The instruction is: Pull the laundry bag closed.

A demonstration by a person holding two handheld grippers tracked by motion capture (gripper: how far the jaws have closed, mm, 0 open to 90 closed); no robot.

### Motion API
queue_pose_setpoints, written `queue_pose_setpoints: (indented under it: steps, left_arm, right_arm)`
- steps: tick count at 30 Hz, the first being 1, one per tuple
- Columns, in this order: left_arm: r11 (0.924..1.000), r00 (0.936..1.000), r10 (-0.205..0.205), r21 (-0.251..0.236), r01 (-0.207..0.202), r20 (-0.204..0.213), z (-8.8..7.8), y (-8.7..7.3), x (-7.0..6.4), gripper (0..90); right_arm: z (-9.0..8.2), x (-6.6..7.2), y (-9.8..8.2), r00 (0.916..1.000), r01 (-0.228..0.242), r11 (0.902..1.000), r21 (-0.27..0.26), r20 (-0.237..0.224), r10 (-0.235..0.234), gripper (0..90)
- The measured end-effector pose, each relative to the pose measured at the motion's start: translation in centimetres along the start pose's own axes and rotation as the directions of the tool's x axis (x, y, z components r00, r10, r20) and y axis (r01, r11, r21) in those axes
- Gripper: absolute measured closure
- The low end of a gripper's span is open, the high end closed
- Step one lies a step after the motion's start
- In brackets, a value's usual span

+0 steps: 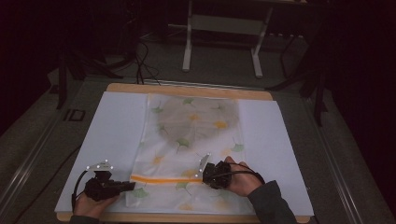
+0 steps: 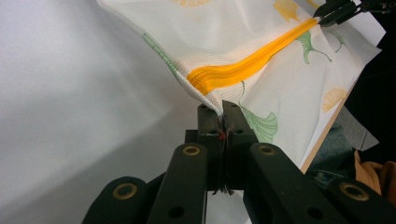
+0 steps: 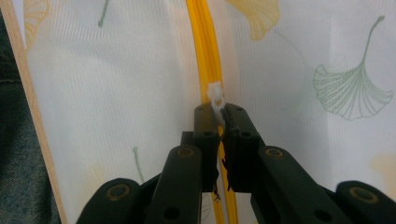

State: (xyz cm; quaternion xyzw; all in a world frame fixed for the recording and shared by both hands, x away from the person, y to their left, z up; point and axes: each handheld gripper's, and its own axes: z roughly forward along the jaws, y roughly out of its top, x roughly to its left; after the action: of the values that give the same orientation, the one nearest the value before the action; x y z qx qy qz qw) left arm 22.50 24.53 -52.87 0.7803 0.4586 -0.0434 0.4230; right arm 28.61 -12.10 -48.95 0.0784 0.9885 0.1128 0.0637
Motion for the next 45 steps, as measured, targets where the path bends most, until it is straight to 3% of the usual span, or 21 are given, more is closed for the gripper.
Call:
queue_pose_setpoints:
  steps: [45]
  left_arm:
    - [1.0, 1.0, 0.001, 0.008, -0.001, -0.01, 0.0, 0.0, 0.1, 88.8]
  right_arm:
    - [-0.7, -0.7, -3.4, 0.9979, -0.064, 0.9979, 0.011, 0.005, 0.064, 84.8]
